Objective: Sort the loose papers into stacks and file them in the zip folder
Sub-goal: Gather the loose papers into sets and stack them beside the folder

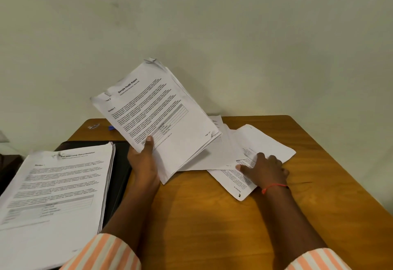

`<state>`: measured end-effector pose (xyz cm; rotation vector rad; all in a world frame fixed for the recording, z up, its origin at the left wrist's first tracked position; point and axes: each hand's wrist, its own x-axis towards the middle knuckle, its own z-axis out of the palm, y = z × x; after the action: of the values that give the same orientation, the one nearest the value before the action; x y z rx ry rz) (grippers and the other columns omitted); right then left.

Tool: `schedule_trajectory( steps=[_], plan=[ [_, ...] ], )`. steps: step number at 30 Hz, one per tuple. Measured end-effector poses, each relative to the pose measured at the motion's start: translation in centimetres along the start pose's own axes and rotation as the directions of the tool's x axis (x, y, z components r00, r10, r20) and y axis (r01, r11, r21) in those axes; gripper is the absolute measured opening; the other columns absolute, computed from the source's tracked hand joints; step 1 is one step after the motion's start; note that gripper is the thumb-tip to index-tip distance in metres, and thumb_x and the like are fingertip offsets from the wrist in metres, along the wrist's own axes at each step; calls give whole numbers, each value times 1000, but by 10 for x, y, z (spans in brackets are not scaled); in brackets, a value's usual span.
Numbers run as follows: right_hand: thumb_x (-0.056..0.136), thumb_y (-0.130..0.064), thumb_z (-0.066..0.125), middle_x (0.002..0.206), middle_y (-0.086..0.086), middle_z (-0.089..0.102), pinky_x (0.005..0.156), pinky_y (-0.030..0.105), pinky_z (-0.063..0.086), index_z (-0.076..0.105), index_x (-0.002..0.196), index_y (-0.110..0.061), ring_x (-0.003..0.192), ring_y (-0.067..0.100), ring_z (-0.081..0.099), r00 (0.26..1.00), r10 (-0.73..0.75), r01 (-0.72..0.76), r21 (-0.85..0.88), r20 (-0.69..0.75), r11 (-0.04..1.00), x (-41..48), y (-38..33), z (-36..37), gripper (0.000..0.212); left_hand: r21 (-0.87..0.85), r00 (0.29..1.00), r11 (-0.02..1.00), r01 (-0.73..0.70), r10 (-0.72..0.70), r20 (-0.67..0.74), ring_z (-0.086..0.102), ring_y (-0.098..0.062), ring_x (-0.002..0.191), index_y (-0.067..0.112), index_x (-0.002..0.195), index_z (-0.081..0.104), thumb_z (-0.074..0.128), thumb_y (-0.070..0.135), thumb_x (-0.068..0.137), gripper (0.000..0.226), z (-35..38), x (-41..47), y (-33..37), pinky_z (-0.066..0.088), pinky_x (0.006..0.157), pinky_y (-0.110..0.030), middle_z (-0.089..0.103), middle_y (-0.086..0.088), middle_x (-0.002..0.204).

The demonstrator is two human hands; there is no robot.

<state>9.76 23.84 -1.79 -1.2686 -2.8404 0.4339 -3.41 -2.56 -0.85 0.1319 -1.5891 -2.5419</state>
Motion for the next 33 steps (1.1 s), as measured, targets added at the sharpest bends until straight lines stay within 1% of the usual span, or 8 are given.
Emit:
schedule_trajectory(
  steps=[6,15,17,19,21,26,31,33],
  plan=[
    [74,-87,52,151,14,37,110,51,35,34,145,-25,139,34,37,1000,2,-3,-48,-24,999,-3,0,-1,96,30,1000,1000,-4,4,-4,68,-15,114,26,132,60,69,18,96,38,-3,3,-3,53,104,-47,71,5,123],
    [73,-89,50,152,14,36,111,53,34,33,146,-24,140,34,35,999,-2,-1,-92,-37,996,-7,-4,-2,99,32,1000,999,-2,2,0,68,-14,113,28,131,60,69,17,96,38,-3,3,-4,53,103,-46,71,7,122],
    [75,-89,45,144,13,48,111,54,31,46,136,-23,134,32,44,998,10,-19,-139,-62,990,-9,-6,-5,90,41,1000,999,-4,3,9,68,-14,113,27,133,59,68,17,97,38,-3,3,-5,53,103,-46,71,7,122],
    [81,-86,36,112,6,67,111,52,30,62,102,-20,107,24,59,998,25,-30,-82,-60,996,-11,-9,-8,74,40,1000,999,-5,4,7,68,-14,113,25,133,59,68,17,97,38,-2,3,-5,53,103,-46,71,6,122],
    [87,-79,36,94,1,70,108,48,36,59,82,-21,85,17,58,996,-8,7,-9,-91,1000,-14,-13,-10,62,33,1000,999,-5,5,4,68,-15,113,23,135,59,67,16,97,39,-2,3,-6,53,103,-47,71,5,123],
    [97,-56,51,123,2,63,103,45,40,62,118,-20,118,24,57,972,-173,180,30,-159,983,-20,-23,-3,44,28,1000,1000,-3,3,-3,68,-13,111,22,135,59,67,16,98,38,-1,4,-7,53,103,-46,71,6,121],
    [96,-51,56,88,6,70,72,30,50,60,80,-17,84,25,67,984,-144,156,111,-109,982,-18,-23,1,38,-46,999,998,33,-34,-19,69,-16,114,24,135,61,69,17,96,40,0,6,-11,51,106,-47,73,6,122],
    [96,-48,58,93,5,69,74,31,52,64,90,-16,87,24,66,976,-158,175,111,-147,978,-20,-25,1,32,-34,999,999,39,-39,-2,68,-17,116,26,137,60,70,19,95,43,0,8,-12,50,107,-47,72,6,124]
  ],
)
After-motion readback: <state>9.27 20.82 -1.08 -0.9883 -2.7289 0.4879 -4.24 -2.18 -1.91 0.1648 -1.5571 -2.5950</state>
